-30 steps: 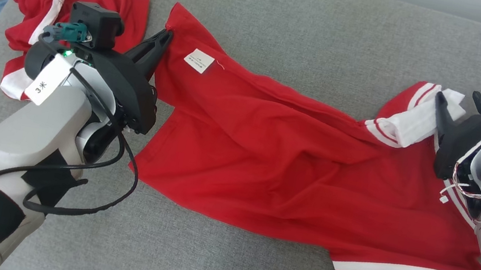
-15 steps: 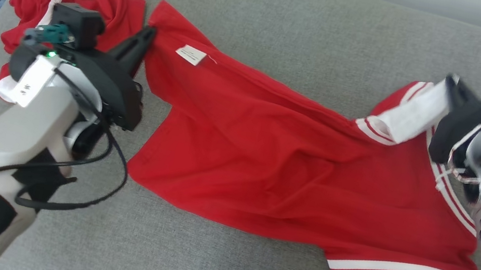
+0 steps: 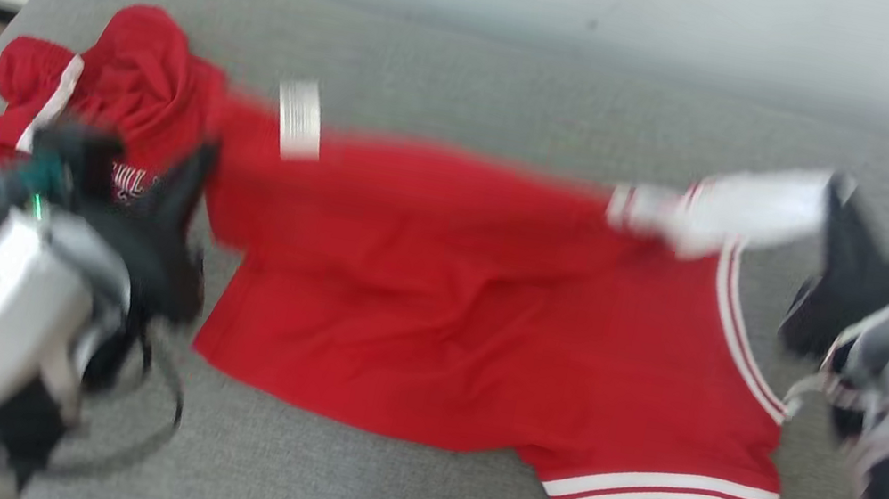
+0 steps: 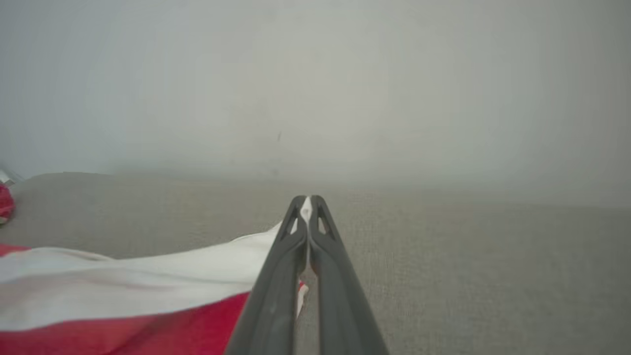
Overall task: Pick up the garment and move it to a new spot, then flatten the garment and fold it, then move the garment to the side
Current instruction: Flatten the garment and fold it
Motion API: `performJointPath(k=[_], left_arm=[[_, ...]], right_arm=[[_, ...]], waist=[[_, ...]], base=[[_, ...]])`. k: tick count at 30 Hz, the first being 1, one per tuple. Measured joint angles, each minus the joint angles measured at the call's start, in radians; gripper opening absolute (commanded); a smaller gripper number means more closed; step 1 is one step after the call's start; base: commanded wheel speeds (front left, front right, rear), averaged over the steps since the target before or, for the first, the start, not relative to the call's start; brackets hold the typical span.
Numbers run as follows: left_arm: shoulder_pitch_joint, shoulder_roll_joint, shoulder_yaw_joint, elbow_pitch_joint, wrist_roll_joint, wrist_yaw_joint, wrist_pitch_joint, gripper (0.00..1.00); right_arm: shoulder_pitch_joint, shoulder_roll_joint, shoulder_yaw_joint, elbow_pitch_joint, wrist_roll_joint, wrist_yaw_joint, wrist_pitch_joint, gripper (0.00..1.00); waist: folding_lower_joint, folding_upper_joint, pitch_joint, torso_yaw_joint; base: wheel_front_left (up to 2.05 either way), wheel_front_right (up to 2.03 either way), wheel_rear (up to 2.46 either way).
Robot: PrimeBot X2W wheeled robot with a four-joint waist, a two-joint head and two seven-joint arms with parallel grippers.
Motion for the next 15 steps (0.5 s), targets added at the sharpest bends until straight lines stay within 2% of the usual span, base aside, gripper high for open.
performJointPath(k=[3,8,11,15], left_arm=[[0.132,0.026,-0.030,-0.037,0.007,0.000,0.000,0.00],[0.334,0.066,-0.061,-0.124,0.002,0.012,0.000,0.00],[0.416,0.099,-0.074,-0.202,-0.007,0.009,0.000,0.00],[0.446,0.125,-0.064,-0.308,-0.046,0.000,0.000,0.00]], right_arm=[[0.136,0.037,0.004,-0.018,0.063,0.001,0.000,0.00],[0.359,0.073,0.096,-0.119,0.159,0.001,0.017,0.00],[0.461,0.068,0.148,-0.210,0.211,0.001,0.050,0.00],[0.515,0.011,0.194,-0.320,0.247,0.001,0.100,0.00]], waist=[[0.0000,0.0000,-0.039,-0.021],[-0.0001,0.0000,-0.104,-0.063],[-0.0002,-0.0001,-0.135,-0.096],[-0.0001,-0.0001,-0.159,-0.145]], base=[[0.00,0.00,0.00],[0.00,0.00,0.00],[0.00,0.00,0.00],[0.00,0.00,0.00]])
